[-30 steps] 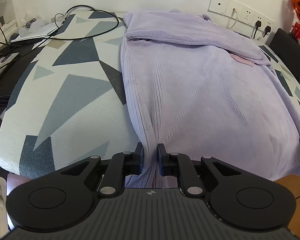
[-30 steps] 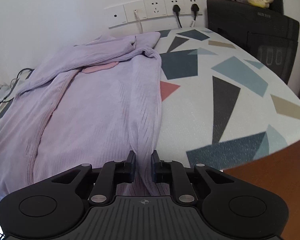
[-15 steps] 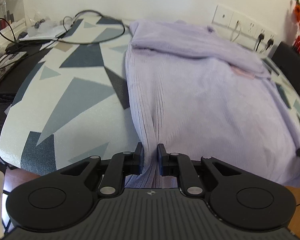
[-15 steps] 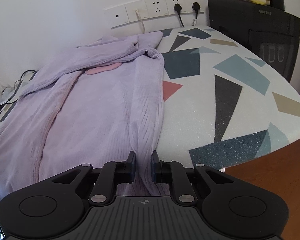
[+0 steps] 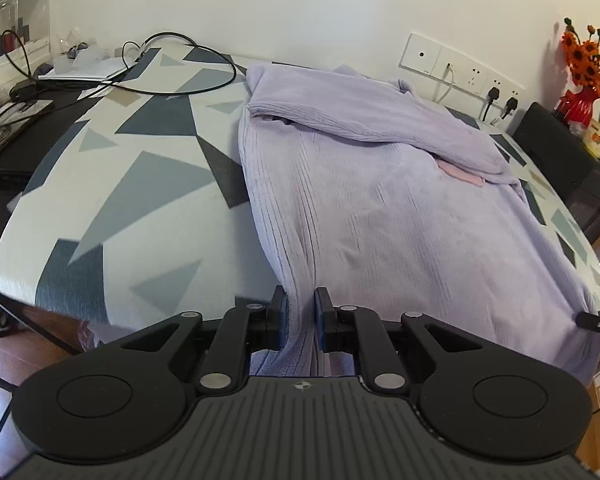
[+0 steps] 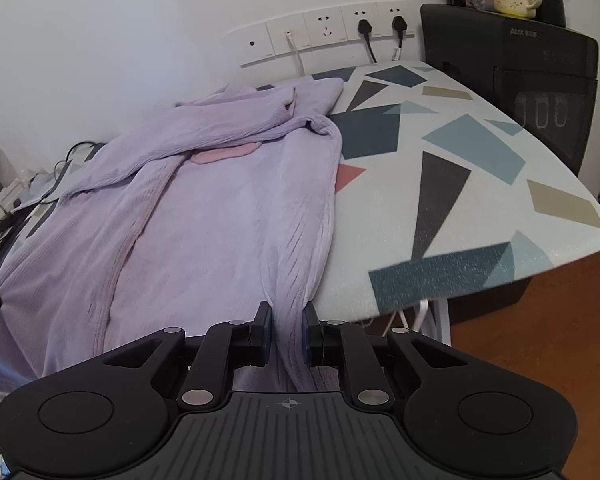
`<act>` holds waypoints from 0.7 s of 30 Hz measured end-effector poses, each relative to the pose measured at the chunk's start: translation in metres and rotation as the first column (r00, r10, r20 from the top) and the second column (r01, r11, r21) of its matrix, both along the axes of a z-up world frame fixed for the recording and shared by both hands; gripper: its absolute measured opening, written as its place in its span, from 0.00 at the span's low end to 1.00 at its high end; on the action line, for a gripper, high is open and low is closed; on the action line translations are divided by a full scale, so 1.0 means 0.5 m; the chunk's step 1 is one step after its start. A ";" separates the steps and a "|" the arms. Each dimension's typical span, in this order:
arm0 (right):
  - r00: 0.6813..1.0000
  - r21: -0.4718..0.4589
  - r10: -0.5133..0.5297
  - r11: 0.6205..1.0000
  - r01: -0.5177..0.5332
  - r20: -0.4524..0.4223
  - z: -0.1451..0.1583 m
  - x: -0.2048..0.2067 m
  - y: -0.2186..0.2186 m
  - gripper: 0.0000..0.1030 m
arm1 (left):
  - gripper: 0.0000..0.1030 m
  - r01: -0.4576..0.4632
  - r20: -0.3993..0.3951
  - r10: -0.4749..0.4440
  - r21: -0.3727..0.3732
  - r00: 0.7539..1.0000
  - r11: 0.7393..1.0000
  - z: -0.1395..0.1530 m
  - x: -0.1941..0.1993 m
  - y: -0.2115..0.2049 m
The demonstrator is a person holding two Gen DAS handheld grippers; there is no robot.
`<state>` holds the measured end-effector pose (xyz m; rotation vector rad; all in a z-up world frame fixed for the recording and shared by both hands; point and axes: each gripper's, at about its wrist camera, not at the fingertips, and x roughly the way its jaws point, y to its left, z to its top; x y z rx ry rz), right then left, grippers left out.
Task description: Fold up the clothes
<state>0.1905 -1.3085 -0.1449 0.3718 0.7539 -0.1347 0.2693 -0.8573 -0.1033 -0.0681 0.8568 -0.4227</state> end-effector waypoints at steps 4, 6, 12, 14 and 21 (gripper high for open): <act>1.000 0.018 0.006 1.000 -0.005 -0.018 0.007 -0.032 0.008 0.12 | 0.13 0.013 0.004 -0.013 -0.067 1.000 0.998 0.004 -0.034 0.021; 0.999 0.024 0.000 1.000 0.000 -0.035 0.006 -0.038 0.009 0.13 | 0.13 0.019 0.002 -0.019 -0.118 1.000 0.993 0.004 -0.047 0.032; 0.999 0.042 -0.013 0.999 0.015 -0.042 0.028 -0.036 0.005 0.12 | 0.13 0.011 0.008 -0.010 -0.177 1.000 0.984 0.005 -0.044 0.035; 0.999 0.055 -0.017 0.998 0.019 -0.030 0.043 -0.032 0.004 0.12 | 0.13 0.015 0.021 -0.011 -0.196 1.000 0.981 0.012 -0.037 0.035; 0.997 0.097 -0.067 0.993 0.063 0.035 0.102 -0.013 -0.013 0.12 | 0.13 0.030 0.061 -0.013 -0.296 0.998 0.955 0.056 0.010 0.041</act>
